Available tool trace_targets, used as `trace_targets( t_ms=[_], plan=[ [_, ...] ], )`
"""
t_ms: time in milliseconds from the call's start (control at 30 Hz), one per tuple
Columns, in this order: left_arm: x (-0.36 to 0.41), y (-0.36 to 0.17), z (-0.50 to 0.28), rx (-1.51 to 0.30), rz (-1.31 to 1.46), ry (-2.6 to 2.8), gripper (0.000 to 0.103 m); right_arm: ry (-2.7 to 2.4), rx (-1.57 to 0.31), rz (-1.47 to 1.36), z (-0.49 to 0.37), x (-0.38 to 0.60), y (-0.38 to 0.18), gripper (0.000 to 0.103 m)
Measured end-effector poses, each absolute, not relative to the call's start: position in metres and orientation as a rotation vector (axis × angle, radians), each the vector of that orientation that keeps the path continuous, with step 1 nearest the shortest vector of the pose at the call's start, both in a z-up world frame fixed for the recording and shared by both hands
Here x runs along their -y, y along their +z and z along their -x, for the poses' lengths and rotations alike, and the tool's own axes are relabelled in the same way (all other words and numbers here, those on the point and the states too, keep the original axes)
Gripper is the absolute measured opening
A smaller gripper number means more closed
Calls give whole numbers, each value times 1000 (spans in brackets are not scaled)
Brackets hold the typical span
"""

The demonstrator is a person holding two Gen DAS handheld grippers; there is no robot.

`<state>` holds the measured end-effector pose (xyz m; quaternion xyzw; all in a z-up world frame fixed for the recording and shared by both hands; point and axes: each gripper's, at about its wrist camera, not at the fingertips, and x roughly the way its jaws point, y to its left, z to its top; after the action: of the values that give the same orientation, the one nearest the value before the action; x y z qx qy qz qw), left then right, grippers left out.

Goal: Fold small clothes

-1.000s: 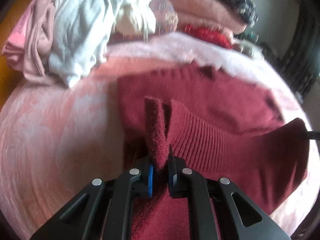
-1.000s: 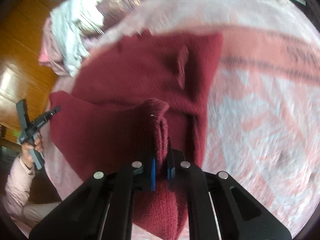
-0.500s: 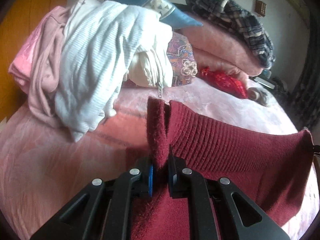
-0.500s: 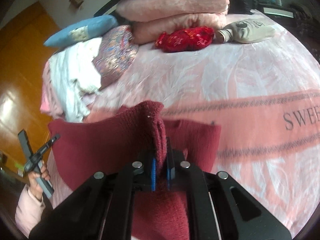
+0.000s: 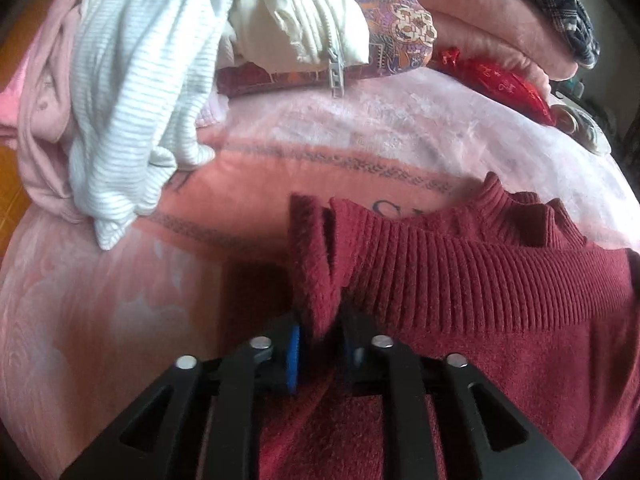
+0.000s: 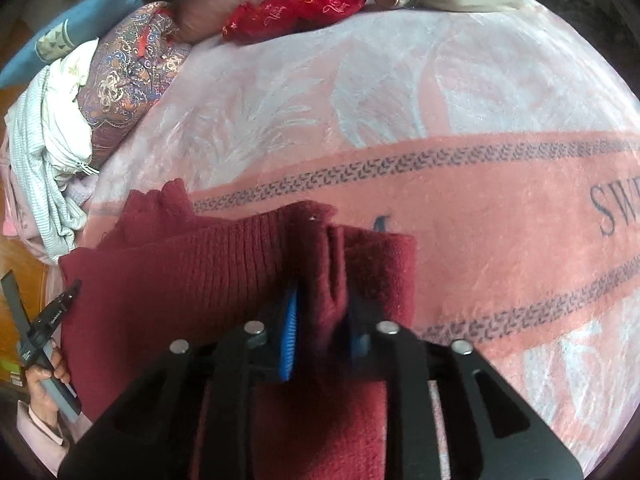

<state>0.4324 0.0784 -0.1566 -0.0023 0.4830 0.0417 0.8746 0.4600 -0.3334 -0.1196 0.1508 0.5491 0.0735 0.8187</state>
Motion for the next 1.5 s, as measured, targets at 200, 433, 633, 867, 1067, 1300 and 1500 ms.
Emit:
trace_targets(
  t_ms=[200, 433, 633, 867, 1067, 1300, 1500],
  plan=[
    [-102, -116, -373, -968, 31, 44, 80, 243, -1181, -252, -395, 349, -83, 55],
    [-124, -126, -283, -1047, 96, 1, 81, 376, -1258, -208, -300, 345, -92, 57],
    [-104, -139, -267, -1076, 90, -59, 80, 418, -1289, -230, -282, 342, -126, 38],
    [-87, -156, -271, -1102, 32, -59, 17, 472, -1228, -334, -275, 360, -105, 8],
    [-107, -117, -260, -1060, 218, -148, 14, 524, -1134, -393, -258, 378, -65, 7],
    [-109, -157, -267, -1174, 150, -143, 14, 425, -1328, -295, -264, 367, -136, 7],
    [-93, -162, -265, -1144, 33, -152, 19, 458, -1342, -317, -266, 371, -130, 16]
  ],
)
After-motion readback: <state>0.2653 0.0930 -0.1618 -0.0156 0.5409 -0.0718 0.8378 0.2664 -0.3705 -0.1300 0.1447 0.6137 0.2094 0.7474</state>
